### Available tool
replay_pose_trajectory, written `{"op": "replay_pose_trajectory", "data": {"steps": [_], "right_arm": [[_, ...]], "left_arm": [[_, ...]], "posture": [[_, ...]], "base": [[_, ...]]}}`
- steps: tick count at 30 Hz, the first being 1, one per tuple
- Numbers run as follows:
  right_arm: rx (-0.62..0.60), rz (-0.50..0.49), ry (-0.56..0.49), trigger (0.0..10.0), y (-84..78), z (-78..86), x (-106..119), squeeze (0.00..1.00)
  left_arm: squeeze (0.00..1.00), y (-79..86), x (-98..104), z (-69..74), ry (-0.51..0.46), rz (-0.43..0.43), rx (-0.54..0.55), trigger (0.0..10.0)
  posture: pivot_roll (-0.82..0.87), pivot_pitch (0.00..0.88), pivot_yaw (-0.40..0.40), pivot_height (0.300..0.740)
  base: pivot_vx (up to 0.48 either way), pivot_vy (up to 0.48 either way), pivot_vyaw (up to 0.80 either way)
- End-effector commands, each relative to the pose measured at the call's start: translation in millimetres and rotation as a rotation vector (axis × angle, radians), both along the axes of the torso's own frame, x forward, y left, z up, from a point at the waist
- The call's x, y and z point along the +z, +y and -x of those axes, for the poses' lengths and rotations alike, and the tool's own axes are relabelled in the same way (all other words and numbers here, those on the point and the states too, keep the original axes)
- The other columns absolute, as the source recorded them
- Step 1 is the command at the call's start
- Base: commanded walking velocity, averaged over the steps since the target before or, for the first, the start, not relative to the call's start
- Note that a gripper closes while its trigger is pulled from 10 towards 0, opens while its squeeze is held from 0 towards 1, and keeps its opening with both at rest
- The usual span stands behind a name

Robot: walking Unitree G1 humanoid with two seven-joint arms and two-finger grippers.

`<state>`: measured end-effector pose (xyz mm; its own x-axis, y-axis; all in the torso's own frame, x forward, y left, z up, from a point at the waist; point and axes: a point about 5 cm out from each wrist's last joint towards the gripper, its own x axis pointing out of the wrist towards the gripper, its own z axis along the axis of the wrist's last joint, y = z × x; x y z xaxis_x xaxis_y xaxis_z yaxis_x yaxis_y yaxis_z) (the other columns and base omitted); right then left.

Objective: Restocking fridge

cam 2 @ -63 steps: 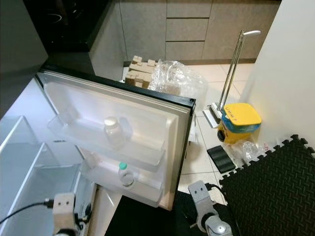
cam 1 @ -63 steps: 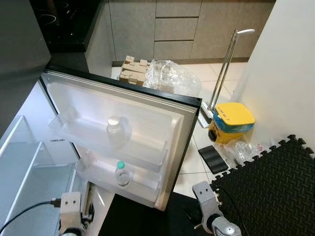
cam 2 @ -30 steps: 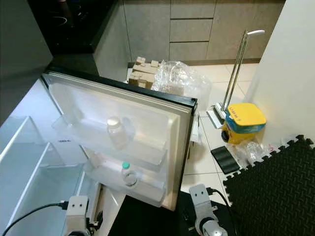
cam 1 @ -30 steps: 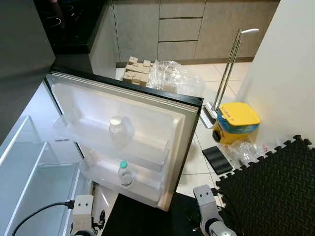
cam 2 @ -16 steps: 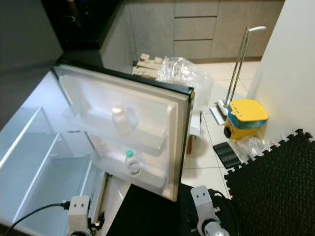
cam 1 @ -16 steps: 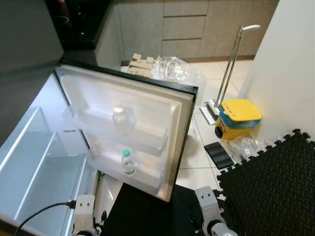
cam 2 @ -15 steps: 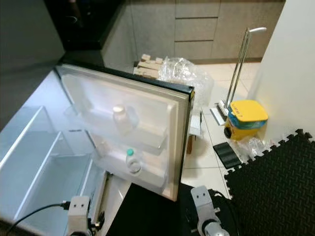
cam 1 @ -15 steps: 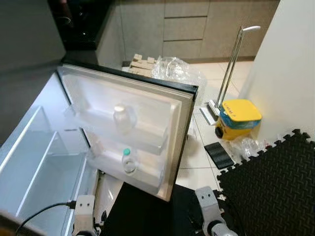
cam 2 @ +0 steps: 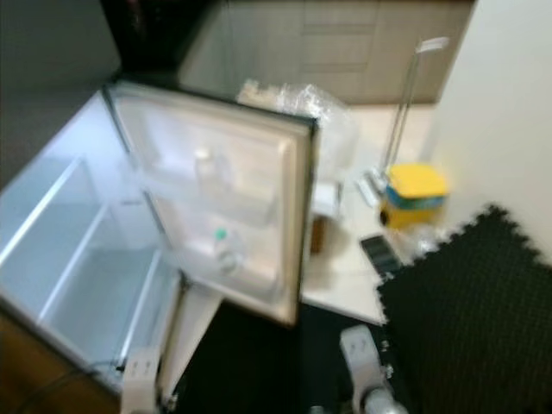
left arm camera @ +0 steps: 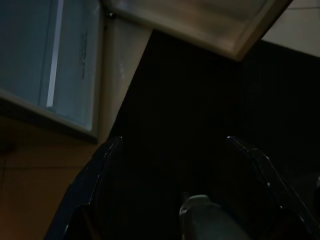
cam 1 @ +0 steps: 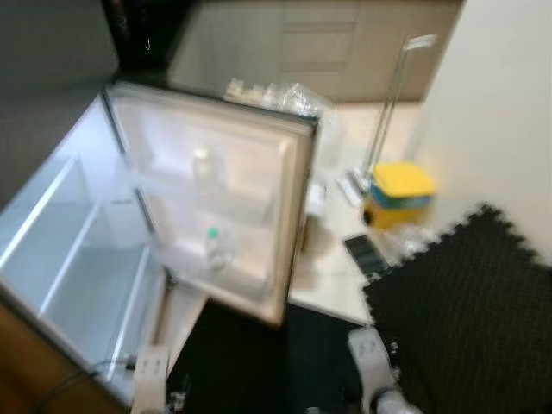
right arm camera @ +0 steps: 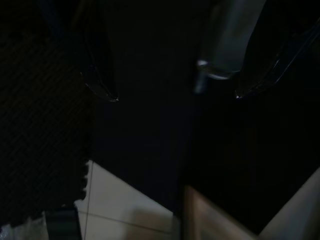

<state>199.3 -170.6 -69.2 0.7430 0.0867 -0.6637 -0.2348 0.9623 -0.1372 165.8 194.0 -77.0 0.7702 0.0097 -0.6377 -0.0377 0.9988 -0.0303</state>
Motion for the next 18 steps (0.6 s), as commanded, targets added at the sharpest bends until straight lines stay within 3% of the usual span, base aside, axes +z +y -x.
{"op": "replay_pose_trajectory", "data": {"steps": [1, 14, 18], "right_arm": [[0.011, 0.003, -0.009, 10.0, -0.5, -4.6, 2.4, 0.0], [0.09, -0.025, -0.02, 10.0, 1.8, -6.2, 4.9, 0.0], [0.101, -0.023, -0.016, 10.0, 2.2, -6.2, 4.8, 0.0]], "left_arm": [[0.0, 3.9, 1.1, -1.8, 0.003, -0.021, -0.012, 10.0], [0.0, 2.6, 3.2, -5.8, -0.015, -0.037, -0.031, 10.0], [0.0, 1.7, 3.5, -6.2, -0.019, -0.039, -0.037, 10.0]], "posture": [[-0.05, 0.059, 0.024, 0.719], [-0.06, 0.035, 0.027, 0.719], [-0.06, 0.031, 0.028, 0.719]], "base": [[0.0, 0.0, 0.0], [0.0, 0.0, 0.0], [0.0, 0.0, 0.8]]}}
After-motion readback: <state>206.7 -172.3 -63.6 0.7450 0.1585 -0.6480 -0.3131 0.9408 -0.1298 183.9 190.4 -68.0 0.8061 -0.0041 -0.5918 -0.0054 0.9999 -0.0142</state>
